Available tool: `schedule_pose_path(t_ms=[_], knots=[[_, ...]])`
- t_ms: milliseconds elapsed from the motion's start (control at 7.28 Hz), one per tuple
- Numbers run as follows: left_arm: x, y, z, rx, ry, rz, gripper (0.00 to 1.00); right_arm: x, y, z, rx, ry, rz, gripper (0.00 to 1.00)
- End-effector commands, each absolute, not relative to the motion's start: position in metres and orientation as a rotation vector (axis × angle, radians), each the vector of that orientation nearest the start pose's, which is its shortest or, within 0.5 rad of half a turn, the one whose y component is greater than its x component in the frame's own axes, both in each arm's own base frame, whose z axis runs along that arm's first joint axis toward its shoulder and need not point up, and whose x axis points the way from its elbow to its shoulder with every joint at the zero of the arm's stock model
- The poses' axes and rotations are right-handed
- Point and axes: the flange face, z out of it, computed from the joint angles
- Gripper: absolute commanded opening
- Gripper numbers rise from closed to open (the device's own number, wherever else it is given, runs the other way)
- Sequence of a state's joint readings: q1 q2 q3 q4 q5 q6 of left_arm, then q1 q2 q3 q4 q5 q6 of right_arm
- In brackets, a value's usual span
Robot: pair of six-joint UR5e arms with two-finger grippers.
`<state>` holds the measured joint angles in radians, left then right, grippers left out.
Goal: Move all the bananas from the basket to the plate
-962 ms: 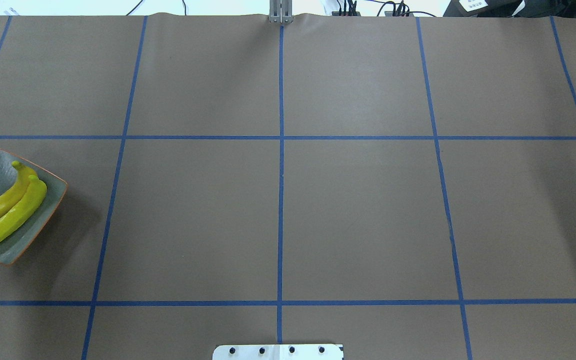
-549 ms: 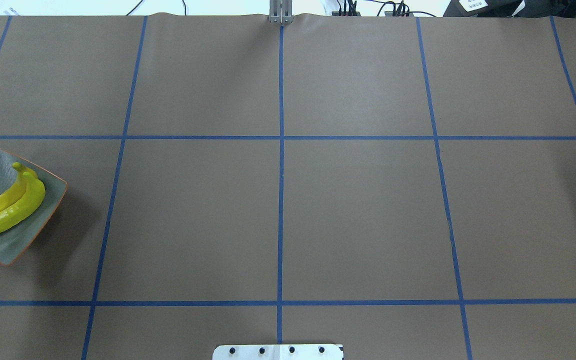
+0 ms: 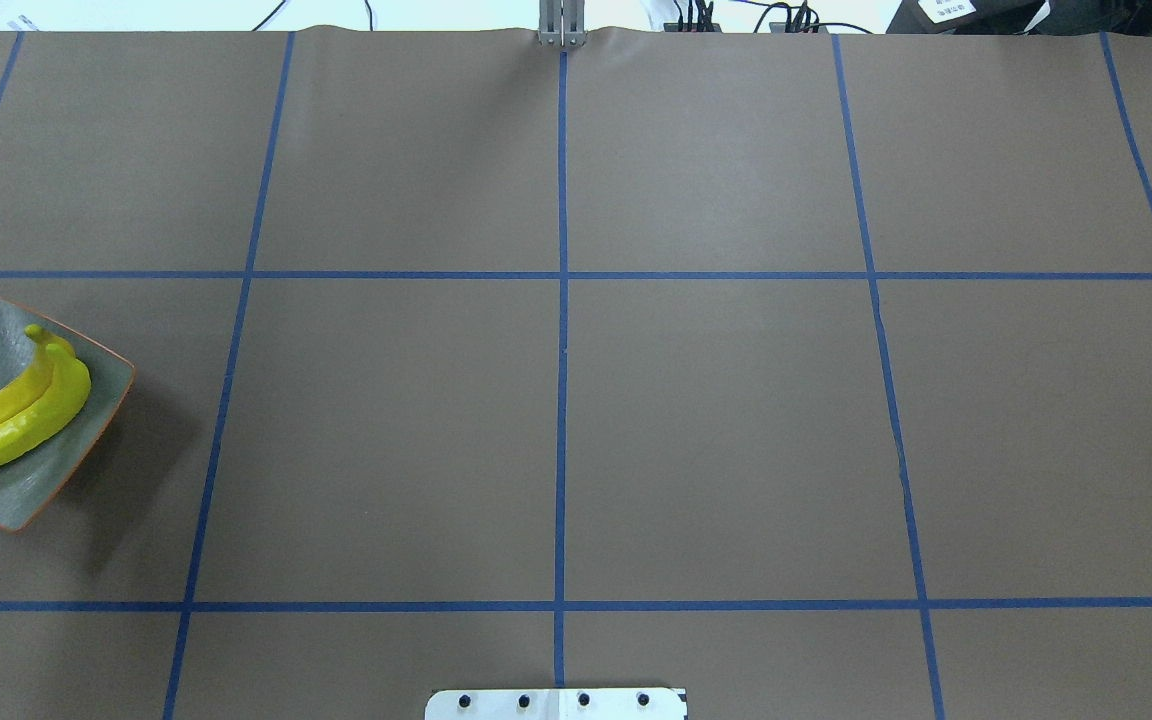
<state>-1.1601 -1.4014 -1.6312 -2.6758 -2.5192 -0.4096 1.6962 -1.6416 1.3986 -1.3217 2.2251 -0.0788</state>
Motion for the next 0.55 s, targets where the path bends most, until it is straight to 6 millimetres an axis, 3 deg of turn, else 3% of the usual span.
schedule_pose_path(t_ms=[0, 137, 275, 412], knots=[[0.12, -0.407, 0.568, 0.509, 1.161, 0.476, 1.0, 0.123, -0.459, 0.767, 0.032, -0.634, 0.184, 0.93], [0.12, -0.407, 0.569, 0.509, 1.16, 0.475, 1.0, 0.098, -0.466, 0.789, 0.061, -0.583, 0.252, 0.92], [0.12, -0.408, 0.569, 0.511, 1.159, 0.475, 1.0, 0.077, -0.473, 0.796, 0.082, -0.572, 0.303, 0.92], [0.119, -0.407, 0.568, 0.516, 1.158, 0.477, 1.0, 0.073, -0.471, 0.801, 0.066, -0.569, 0.322, 0.91]])
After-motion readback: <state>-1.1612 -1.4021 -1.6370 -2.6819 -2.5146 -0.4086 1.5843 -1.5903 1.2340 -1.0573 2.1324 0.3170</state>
